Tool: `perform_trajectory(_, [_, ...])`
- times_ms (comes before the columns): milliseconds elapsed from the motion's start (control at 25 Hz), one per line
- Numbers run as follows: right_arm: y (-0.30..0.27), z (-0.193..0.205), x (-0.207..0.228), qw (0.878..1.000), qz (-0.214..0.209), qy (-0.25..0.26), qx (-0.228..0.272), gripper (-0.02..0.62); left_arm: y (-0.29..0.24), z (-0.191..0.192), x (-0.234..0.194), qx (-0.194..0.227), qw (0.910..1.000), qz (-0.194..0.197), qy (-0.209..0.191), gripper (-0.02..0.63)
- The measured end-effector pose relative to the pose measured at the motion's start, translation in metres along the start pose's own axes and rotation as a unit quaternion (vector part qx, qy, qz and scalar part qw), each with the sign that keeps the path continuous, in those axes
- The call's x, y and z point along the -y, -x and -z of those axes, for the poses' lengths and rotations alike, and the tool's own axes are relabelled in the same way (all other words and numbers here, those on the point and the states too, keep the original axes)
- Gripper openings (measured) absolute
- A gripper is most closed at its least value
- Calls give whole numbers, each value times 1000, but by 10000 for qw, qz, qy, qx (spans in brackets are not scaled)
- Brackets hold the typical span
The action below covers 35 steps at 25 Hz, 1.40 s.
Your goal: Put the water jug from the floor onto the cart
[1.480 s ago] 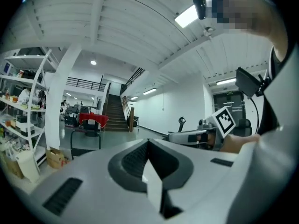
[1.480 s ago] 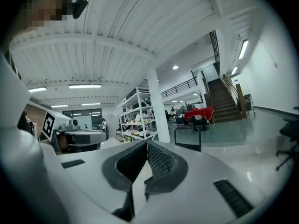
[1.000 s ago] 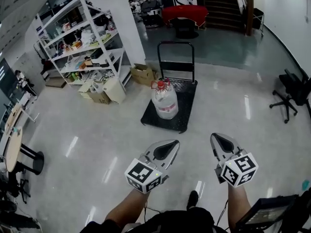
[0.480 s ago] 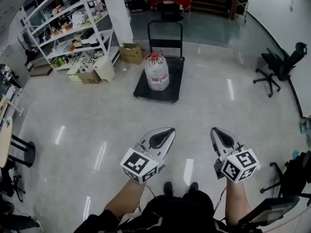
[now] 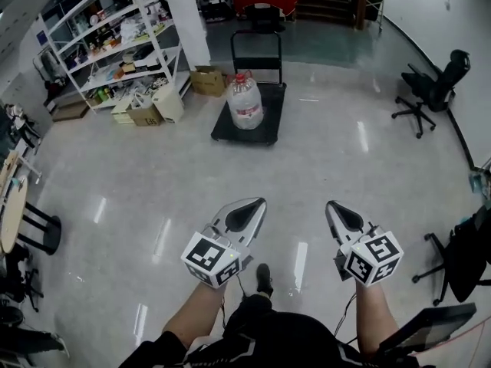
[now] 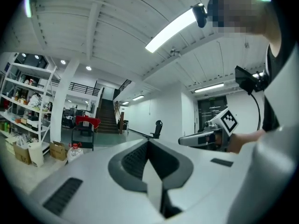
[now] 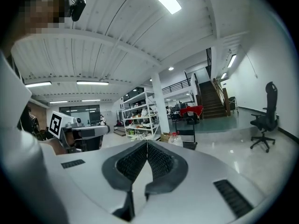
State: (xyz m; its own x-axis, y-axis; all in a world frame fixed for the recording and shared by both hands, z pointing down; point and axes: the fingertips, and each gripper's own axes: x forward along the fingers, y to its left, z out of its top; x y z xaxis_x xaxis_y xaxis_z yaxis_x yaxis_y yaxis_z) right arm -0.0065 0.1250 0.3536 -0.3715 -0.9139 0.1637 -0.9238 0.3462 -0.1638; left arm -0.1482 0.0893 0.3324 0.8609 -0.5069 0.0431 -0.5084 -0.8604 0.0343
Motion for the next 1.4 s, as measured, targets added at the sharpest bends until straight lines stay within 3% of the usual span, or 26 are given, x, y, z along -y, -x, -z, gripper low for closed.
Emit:
perform_trajectory(200, [92,30,-27,9999,22,-129,1,3,61,9,74,-46,9996,-272,-3,2])
perform_trajectory(400, [148,42,-41,9993,217,-306,21,3,102,12,119,-251,9995,-195,9,2])
perform_trajectory(600, [169,54,-82,9992,272,-280,82,3,152,21,138,-288,9995,-135,-40,2])
perform_trajectory(800, [180,81,-155,9988,372,-310,80,3,222,43,145,-197,9997,57,114,2])
perform_trajectory(1080, [173,99,-244,9979,537,-361,26,3,301,51,125,-238,9989,254,326,2])
perform_trajectory(1400, [242,91,-276,9966,737,-363,54,3,327,27,180,-194,9980,501,325,2])
